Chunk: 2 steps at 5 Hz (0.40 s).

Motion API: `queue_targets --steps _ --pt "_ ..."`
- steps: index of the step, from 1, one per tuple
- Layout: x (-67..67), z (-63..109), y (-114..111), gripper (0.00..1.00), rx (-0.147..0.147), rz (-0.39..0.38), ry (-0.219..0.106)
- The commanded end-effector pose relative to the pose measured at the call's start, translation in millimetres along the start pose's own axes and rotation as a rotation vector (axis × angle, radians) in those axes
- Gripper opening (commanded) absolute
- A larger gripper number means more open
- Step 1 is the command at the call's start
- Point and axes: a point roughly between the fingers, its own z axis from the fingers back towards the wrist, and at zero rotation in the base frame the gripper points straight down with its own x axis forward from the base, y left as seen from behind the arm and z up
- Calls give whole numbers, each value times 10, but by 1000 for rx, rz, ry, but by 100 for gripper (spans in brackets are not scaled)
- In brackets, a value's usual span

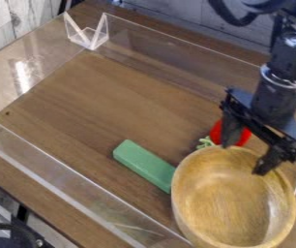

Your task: Move the red object to the left side of the table

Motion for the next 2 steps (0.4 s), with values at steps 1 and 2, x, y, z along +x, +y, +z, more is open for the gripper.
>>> queue_targets --steps 1,2 --pt "116 160 186 100 31 44 -74" --pt "140 159 371 100 51 -6 -94"
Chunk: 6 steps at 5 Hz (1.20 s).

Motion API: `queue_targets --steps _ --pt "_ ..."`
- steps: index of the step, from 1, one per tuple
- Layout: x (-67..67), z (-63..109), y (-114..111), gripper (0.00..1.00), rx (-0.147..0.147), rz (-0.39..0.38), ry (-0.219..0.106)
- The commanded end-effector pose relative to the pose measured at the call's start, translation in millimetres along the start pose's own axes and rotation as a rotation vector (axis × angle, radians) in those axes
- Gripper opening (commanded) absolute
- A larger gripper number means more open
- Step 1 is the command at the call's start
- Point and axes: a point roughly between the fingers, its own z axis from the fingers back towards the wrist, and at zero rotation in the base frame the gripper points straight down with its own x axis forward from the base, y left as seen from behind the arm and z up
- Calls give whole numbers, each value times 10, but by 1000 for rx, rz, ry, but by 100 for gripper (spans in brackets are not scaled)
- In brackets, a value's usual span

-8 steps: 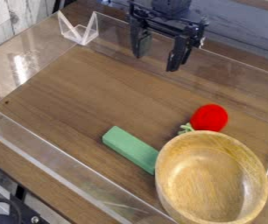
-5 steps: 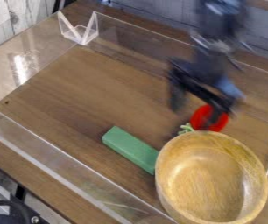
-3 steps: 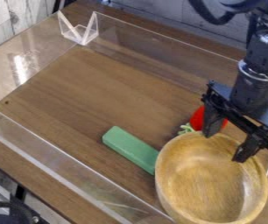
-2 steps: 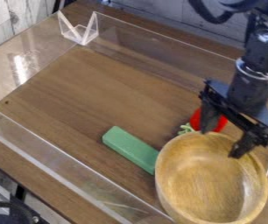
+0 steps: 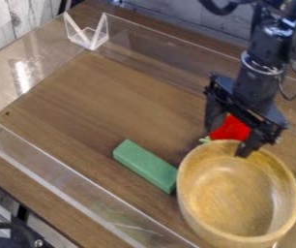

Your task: Move the red object to the left side of the table

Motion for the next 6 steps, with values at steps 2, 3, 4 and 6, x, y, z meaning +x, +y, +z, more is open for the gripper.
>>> queue_targets --steps 2,3,4,6 --pt "176 118 -65 100 12 -91 -84" --pt "239 131 -238 100 22 -128 -91" --pt "282 127 -388 100 24 -160 -96" --pt "113 -65 -271 100 40 -131 -107"
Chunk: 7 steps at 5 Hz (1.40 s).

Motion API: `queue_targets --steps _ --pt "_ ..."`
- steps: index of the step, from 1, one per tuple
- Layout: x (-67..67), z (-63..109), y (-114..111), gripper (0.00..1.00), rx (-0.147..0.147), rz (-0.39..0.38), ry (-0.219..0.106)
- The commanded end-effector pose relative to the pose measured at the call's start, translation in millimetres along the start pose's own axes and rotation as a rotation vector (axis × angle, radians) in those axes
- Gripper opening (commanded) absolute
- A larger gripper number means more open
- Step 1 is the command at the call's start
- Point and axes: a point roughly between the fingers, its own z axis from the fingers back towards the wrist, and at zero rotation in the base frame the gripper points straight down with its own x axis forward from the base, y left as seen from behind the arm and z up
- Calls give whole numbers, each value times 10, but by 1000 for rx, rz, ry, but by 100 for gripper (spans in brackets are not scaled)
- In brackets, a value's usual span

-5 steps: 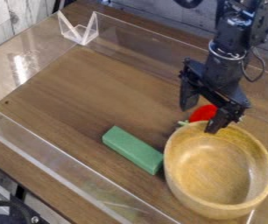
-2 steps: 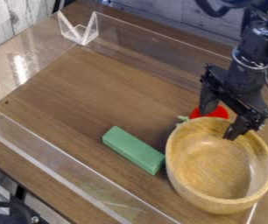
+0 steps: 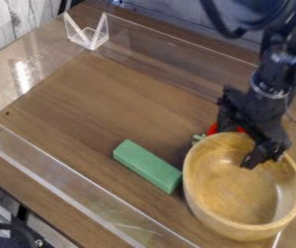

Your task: Move the red object to the left side of the table

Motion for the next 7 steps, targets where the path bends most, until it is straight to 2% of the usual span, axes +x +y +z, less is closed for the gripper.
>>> queue_targets --steps 1,2,4,6,7 --pt "17 287 -12 100 15 18 -67" --pt "-15 393 -83 100 23 20 -66" --pt "-148 547 9 100 35 19 -74" --pt "-166 706 182 100 27 -129 -99" --pt "-195 715 136 0 21 -152 -104"
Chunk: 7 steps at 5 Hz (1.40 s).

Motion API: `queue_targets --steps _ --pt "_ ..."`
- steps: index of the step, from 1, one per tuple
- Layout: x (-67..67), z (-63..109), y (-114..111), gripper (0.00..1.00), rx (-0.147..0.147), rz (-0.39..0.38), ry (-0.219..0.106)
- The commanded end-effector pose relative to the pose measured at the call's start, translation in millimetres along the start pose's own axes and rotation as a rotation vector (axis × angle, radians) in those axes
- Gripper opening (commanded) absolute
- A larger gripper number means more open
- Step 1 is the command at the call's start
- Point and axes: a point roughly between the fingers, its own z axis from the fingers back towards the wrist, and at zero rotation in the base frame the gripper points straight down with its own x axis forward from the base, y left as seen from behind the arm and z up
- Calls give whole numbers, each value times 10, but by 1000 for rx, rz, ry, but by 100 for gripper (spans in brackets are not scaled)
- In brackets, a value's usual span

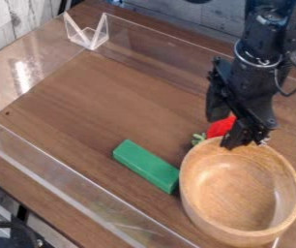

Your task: Move the red object to the left side of the table

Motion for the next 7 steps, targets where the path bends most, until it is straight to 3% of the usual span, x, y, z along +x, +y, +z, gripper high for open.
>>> queue_targets --steps 1,2,3,4,6,7 --pt "32 340 36 0 35 -1 -83" --pt "-120 452 307 0 66 81 -84" --pt "-253 533 644 0 96 251 -78" --pt "-131 511 592 0 89 324 -84" --pt "-83 347 480 0 18 318 -94" --pt "-23 249 396 100 -17 315 -100"
